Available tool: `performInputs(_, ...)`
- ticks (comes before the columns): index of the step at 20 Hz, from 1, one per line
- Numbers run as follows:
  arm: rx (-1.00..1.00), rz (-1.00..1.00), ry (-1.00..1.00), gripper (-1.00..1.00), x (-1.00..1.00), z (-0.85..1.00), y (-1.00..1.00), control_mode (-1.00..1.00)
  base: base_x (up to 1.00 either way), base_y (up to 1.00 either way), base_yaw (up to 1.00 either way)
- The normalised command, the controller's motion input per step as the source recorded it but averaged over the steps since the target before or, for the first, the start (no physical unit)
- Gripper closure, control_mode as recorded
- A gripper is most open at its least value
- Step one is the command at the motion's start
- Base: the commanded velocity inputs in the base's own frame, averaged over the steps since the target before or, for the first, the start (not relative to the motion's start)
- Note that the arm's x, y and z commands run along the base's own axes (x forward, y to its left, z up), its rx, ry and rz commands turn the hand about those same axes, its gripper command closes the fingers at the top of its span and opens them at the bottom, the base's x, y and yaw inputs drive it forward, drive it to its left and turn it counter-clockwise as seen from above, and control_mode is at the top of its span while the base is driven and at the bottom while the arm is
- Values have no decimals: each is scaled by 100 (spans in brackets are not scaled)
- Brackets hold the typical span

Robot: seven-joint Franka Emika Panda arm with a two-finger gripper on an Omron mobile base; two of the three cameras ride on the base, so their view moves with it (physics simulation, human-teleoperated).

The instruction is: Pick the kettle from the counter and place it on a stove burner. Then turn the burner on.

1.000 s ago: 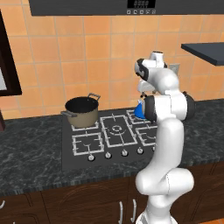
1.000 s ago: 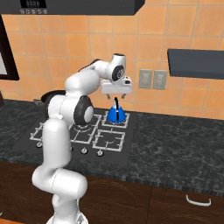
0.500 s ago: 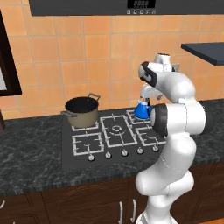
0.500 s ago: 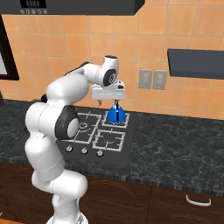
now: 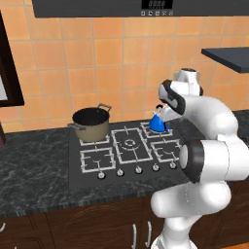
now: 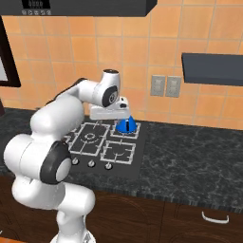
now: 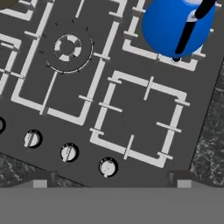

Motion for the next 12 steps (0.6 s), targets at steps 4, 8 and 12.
performInputs(4,0,0,0,-100,-51,0,22,-100,0,0,0)
performInputs(8,0,0,1,-100,-75,-4,29,-100,0,0,0)
performInputs(12,-3,-3,22,-100,-13,-9,22,-100,0,0,0)
